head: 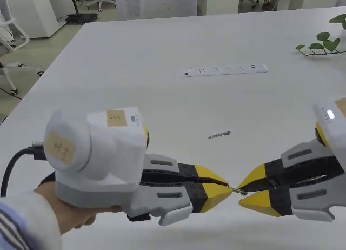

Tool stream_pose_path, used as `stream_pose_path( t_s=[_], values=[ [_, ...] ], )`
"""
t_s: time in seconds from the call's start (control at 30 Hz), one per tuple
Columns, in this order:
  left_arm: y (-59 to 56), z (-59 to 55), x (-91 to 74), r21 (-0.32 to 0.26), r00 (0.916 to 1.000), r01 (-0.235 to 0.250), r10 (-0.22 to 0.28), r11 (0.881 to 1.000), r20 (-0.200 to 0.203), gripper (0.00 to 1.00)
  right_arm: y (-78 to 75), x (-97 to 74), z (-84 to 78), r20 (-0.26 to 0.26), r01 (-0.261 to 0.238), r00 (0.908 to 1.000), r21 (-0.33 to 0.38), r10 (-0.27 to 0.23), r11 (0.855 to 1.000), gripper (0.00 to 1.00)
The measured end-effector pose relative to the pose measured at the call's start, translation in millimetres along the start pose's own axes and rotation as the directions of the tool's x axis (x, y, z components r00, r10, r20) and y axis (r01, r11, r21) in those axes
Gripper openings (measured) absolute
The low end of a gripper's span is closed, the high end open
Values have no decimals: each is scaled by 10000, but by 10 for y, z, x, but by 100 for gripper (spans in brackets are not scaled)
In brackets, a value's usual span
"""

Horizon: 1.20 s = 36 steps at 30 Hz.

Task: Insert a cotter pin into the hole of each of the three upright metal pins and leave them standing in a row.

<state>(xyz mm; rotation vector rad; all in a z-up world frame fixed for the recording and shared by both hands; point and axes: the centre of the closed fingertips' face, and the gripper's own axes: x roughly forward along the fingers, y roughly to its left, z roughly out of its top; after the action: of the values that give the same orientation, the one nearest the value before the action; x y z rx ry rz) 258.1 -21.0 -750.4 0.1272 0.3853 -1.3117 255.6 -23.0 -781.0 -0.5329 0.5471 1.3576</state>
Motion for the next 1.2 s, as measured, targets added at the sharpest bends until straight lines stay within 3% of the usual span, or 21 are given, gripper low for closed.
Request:
stream_pose_path(
  t_s=[0.37, 0.67, 0.97, 1.2],
  values=[
    [-33, -29, 10, 172, 9995, 282, -279, 9995, -153, 1, 20, -7, -20, -73, -280, 9996, -67, 280, 9996, 6],
    [-66, -179, 7, 220, 9965, 496, -480, 9985, -683, 1, 67, -5, -52, -469, -716, 9965, -413, 697, 9966, 5],
    [-58, -314, -6, 149, 9931, 467, -448, 9988, -1085, 1, 114, 16, -31, -680, -905, 9939, -458, 872, 9948, 3],
    [-33, -336, -10, 36, 9933, 322, -316, 9995, -1110, 3, 123, 43, -56, -682, -968, 9933, -445, 937, 9943, 3]
  ],
)
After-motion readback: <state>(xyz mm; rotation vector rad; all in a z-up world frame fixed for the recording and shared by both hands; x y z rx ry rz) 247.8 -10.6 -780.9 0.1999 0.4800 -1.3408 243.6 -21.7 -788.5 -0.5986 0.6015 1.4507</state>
